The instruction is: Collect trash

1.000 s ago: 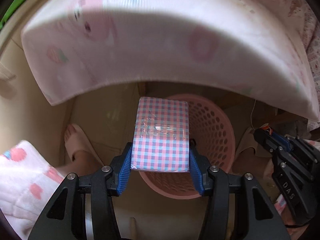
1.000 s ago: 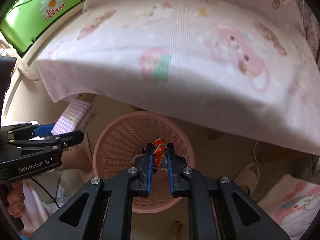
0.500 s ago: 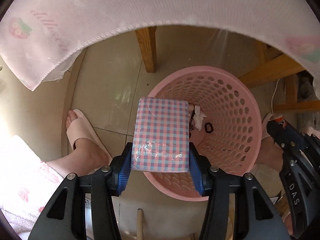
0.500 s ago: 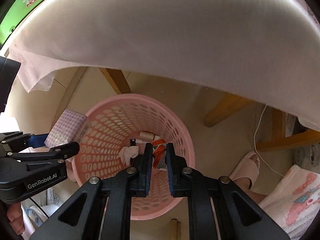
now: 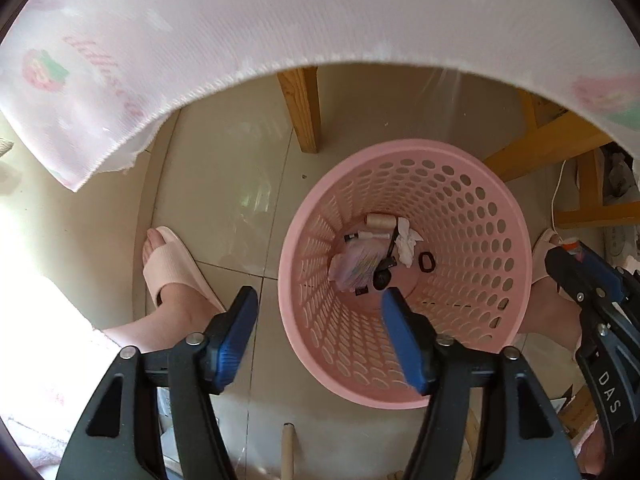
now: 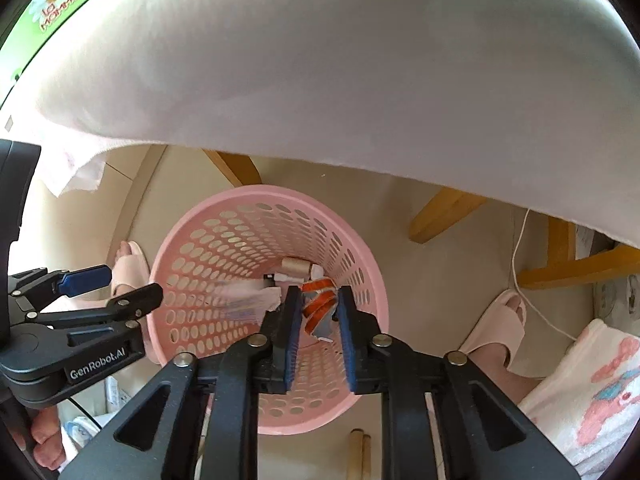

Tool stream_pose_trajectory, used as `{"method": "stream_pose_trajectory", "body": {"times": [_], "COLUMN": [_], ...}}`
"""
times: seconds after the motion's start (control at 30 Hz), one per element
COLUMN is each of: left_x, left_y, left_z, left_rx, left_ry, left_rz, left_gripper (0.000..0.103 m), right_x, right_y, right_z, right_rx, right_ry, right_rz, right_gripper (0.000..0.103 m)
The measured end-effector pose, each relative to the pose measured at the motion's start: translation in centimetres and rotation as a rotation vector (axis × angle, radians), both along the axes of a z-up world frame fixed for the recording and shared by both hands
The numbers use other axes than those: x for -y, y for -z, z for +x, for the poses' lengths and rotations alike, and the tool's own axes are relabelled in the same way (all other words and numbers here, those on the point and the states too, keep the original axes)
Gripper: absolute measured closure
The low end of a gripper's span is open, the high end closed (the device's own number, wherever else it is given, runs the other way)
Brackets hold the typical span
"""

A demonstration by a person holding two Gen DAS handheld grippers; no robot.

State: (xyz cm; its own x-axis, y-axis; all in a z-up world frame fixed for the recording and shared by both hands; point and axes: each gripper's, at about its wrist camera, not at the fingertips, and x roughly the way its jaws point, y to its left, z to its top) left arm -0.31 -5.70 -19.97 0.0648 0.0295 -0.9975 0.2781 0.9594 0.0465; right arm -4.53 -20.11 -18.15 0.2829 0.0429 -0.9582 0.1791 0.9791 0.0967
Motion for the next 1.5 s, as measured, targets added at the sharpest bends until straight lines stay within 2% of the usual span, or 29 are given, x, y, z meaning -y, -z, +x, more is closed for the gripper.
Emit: {"method": "stream_pose_trajectory", "body": {"times": [0.13, 0.2, 0.37, 0.47, 0.6, 0.7, 0.77, 1.0, 1.13, 1.23, 1.37, 1.5], "left_x": [-0.1, 0.0, -0.6, -0.6, -0.8, -0.7, -0.9, -2.3, -2.4, -2.6, -2.8, -2.7], "left_y": [-1.4, -2.3, -5.9, -8.0, -11.0, -12.9, -13.9, -17.2, -19.1, -20.1, -20.6, -20.3], "left_z": [0.0, 0.0, -0.2, -0.9, -1.9, -2.8, -2.9, -3.3, -4.3, -5.0, -5.3, -5.1], "left_rx": [0.043, 0.081, 0.229, 0.312, 0.425, 0.52, 0.564, 0.666, 0.787, 0.849, 0.87, 0.854], "left_ry": [0.007, 0.022, 0.04, 0.066, 0.093, 0.113, 0.111, 0.063, 0.079, 0.073, 0.061, 0.067], "left_rz": [-0.007, 0.006, 0.018, 0.026, -0.005, -0.004, -0.019, -0.111, -0.098, -0.112, -0.137, -0.122], "left_gripper": [0.037, 0.03, 0.026, 0.024, 0.013, 0.005, 0.003, 0.001, 0.001, 0.001, 0.001, 0.001], "right_x": [0.2, 0.3, 0.3, 0.4, 0.7, 0.9, 1.1, 1.7, 2.2, 2.5, 2.7, 3.1], "right_y": [-1.4, -2.6, -6.1, -8.0, -10.2, -11.8, -12.5, -15.8, -16.8, -17.4, -18.1, -18.4], "right_z": [-0.4, -0.7, -1.6, -2.2, -3.1, -3.6, -3.9, -5.5, -5.9, -6.1, -6.4, -6.4], "right_rx": [0.043, 0.079, 0.176, 0.226, 0.298, 0.345, 0.372, 0.509, 0.556, 0.582, 0.61, 0.61], "right_ry": [0.004, 0.002, -0.011, -0.012, -0.003, -0.006, -0.004, -0.001, 0.023, 0.047, 0.063, 0.071], "right_rz": [-0.037, -0.047, -0.094, -0.083, -0.085, -0.11, -0.122, -0.183, -0.175, -0.162, -0.174, -0.177], "right_gripper": [0.066, 0.05, 0.046, 0.044, 0.028, 0.023, 0.018, 0.012, 0.008, 0.001, 0.001, 0.001]}}
